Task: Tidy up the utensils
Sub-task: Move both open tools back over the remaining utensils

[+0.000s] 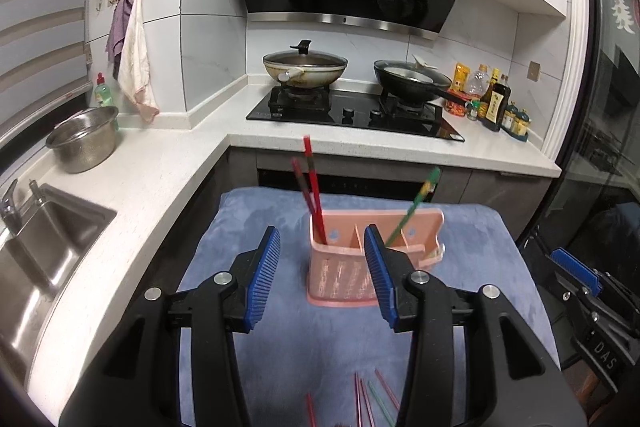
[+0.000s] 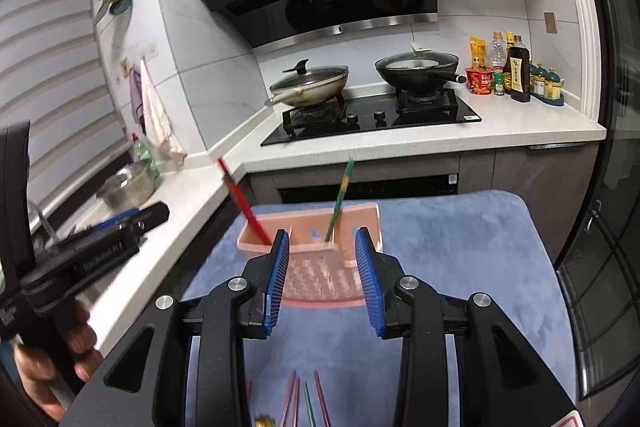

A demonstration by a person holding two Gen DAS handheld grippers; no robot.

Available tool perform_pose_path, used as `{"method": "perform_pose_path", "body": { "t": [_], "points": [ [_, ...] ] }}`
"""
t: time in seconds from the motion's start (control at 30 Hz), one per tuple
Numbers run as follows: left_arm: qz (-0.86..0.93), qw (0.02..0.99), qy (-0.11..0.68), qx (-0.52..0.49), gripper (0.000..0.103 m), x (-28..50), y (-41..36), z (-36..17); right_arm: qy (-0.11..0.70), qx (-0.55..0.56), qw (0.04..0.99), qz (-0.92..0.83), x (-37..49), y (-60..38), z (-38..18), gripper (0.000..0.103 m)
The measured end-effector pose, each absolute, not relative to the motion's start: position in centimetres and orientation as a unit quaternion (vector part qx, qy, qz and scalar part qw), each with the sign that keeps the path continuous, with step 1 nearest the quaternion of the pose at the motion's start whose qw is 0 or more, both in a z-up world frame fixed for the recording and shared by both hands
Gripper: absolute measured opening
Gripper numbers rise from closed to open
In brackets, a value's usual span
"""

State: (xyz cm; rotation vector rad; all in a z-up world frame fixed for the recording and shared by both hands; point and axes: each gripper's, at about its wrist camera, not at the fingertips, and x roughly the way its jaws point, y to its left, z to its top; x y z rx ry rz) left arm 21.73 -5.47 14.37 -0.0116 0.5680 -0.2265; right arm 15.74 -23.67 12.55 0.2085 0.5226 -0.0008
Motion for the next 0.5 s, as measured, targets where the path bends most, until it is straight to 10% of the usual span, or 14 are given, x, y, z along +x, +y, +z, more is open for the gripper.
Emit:
{"method": "perform_pose_path", "body": {
  "t": [0.5],
  "points": [
    [-0.11,0.936,0.335,-0.006,0.042,12.7,-2.7,7.1,0.334,0.077,0.939,-0.024,6.1,-22.0,4.4,0.034]
  ]
}}
